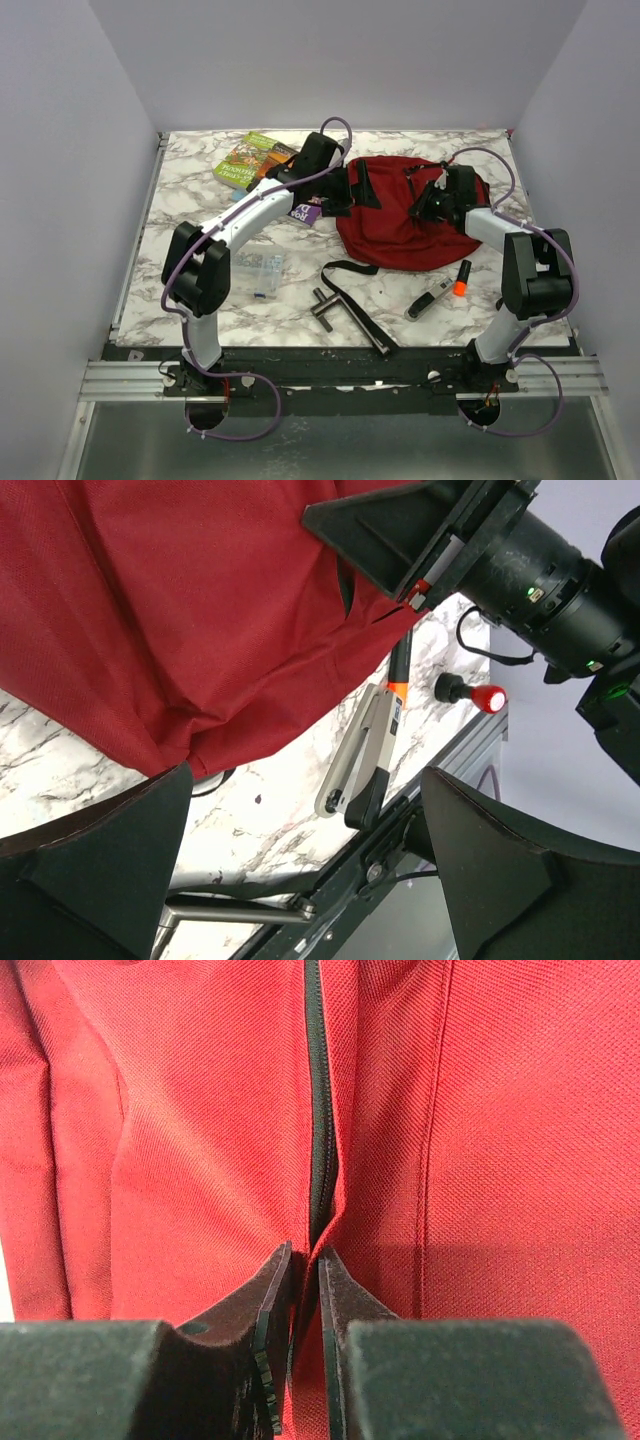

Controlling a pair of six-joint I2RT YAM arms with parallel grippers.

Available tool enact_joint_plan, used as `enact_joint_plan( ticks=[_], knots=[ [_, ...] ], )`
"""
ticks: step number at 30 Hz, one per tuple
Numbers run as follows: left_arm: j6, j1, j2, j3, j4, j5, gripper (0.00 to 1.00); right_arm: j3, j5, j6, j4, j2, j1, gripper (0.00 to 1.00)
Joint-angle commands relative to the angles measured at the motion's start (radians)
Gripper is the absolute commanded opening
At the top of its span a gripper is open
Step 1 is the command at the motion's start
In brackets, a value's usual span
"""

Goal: Pack the student bag
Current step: Move the student bag to the center of the board.

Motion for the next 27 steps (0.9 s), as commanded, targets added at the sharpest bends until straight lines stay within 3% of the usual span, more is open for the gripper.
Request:
enact_joint_plan(
  ticks=[1, 9, 16, 21, 27],
  knots=[
    [0.048, -0.011, 0.005, 0.029, -0.04, -0.033, 0.98, 0.044, -0.007, -0.01, -0.023, -0.015, -0.002, 0.18],
    [0.046, -0.014, 0.046, 0.092, -0.06, -0.051, 0.98, 0.011, -0.11, 0.064, 0.016, -0.056, 0.001, 0.21],
    [0.031, -0.017, 0.13, 0.18, -0.085, -0.095, 0.91, 0.157, 0.019, 0.053, -0.108, -0.009, 0.001, 0.33],
    [0.036, -0.018, 0.2, 0.23, -0.135, -0.126, 0.93, 0.219, 0.063, 0.048, -0.114, 0.014, 0.0, 0.47],
    [0.035, -0.017, 0.286, 0.275, -0.169, -0.136, 0.91, 0.34, 0.083, 0.027, -0.125, 0.104, 0.0, 0.48]
  ],
)
